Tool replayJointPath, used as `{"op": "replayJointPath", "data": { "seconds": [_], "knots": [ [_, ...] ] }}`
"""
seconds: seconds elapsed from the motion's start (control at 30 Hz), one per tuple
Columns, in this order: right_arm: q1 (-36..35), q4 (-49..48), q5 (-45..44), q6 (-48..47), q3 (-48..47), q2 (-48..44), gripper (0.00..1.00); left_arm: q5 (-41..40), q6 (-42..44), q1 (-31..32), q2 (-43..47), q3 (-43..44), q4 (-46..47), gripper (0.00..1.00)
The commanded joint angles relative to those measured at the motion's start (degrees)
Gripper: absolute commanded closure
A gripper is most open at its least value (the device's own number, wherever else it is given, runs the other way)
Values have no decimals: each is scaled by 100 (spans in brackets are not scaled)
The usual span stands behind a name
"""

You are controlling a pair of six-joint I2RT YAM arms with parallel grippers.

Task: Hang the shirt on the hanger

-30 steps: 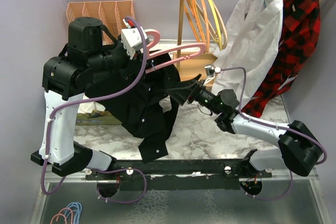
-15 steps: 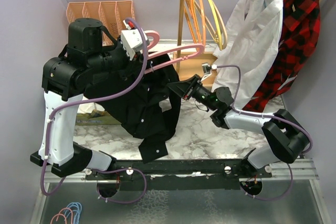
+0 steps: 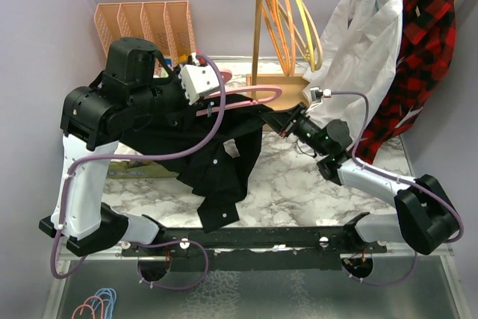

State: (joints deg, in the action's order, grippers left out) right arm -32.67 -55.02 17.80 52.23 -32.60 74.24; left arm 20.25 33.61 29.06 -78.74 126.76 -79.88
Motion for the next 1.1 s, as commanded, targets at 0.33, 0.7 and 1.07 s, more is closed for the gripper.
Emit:
{"op": "replayJointPath", "data": {
  "seconds": [0.33, 0.7, 1.07],
  "knots": [
    [1129, 1651, 781, -771, -621, 62, 99, -1701, 533, 347, 222, -305, 32, 100],
    [1075, 2707, 1333, -890, -861, -667, 99, -2832, 526, 682, 184, -993, 557, 100],
    [-1021, 3311, 924, -1474, -1781, -788, 99, -3055, -119, 988, -2, -1342, 1638, 100]
  ]
}}
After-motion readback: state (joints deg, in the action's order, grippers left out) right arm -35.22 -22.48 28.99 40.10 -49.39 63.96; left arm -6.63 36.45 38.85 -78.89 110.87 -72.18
